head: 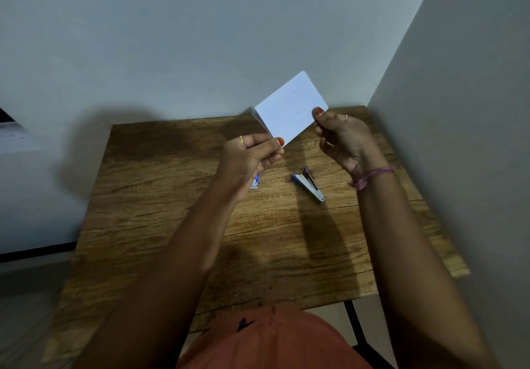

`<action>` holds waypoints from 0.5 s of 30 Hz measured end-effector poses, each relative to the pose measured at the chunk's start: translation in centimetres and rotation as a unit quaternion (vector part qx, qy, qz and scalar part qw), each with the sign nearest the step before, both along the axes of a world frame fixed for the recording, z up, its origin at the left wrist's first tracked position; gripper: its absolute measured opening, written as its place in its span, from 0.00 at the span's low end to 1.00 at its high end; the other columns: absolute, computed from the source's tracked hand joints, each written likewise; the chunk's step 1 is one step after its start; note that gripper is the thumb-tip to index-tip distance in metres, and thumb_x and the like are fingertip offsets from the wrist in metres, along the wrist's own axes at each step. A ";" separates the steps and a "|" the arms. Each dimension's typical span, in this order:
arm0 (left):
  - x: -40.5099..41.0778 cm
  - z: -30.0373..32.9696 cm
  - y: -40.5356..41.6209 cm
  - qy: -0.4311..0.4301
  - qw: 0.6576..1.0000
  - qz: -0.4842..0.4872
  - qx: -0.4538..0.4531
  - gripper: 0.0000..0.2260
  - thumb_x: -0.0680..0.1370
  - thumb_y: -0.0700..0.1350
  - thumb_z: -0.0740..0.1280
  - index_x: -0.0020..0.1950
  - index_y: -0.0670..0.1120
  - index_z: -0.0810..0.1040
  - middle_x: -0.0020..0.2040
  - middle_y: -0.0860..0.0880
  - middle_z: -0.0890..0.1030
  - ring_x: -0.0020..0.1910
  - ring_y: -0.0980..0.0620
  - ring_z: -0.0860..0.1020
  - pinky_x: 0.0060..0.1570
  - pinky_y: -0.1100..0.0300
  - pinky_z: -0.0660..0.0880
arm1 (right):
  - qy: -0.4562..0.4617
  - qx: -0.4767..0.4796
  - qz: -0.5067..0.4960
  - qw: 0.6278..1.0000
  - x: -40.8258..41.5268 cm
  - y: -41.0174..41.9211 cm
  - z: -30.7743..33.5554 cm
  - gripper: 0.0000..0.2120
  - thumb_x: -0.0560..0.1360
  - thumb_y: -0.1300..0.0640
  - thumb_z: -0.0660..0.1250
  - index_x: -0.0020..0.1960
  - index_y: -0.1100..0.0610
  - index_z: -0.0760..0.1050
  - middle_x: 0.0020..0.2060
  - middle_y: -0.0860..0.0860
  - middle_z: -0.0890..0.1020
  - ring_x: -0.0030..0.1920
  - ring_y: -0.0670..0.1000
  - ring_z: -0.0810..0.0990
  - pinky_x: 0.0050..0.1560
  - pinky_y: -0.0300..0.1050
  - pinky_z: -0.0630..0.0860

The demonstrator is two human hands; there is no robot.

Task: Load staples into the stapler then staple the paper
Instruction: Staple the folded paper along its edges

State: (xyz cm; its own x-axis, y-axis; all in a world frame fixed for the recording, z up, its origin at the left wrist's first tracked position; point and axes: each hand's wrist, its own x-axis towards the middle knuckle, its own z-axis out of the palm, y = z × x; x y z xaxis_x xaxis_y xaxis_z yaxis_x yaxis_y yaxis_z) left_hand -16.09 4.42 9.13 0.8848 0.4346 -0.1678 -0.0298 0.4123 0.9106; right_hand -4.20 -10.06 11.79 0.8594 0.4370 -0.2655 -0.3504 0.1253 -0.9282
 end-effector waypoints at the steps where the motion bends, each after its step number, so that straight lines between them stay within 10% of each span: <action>1: 0.0 0.0 0.0 0.000 1.000 0.002 0.007 0.02 0.71 0.35 0.73 0.42 0.38 0.81 0.36 0.45 0.84 0.37 0.52 0.83 0.38 0.65 0.79 | -0.005 -0.004 -0.002 1.000 0.0 0.1 0.0 0.07 0.73 0.58 0.72 0.37 0.53 0.76 0.29 0.46 0.78 0.31 0.42 0.75 0.30 0.33 0.70; 15: -0.1 -1.0 0.1 0.019 1.000 -0.007 -0.011 0.05 0.73 0.33 0.68 0.41 0.41 0.77 0.37 0.46 0.84 0.36 0.52 0.83 0.36 0.63 0.79 | 0.071 0.047 0.046 0.995 0.4 0.0 -1.3 0.03 0.74 0.58 0.69 0.43 0.53 0.76 0.32 0.46 0.81 0.33 0.41 0.80 0.32 0.31 0.71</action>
State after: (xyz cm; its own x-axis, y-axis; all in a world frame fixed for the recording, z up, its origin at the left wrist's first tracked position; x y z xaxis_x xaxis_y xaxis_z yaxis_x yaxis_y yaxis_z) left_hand -16.17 4.50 8.14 0.8840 0.4172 -0.2111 0.0108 0.4332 0.9012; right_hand -3.76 -10.03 10.45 0.7709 0.5411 -0.3360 -0.4913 0.1695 -0.8543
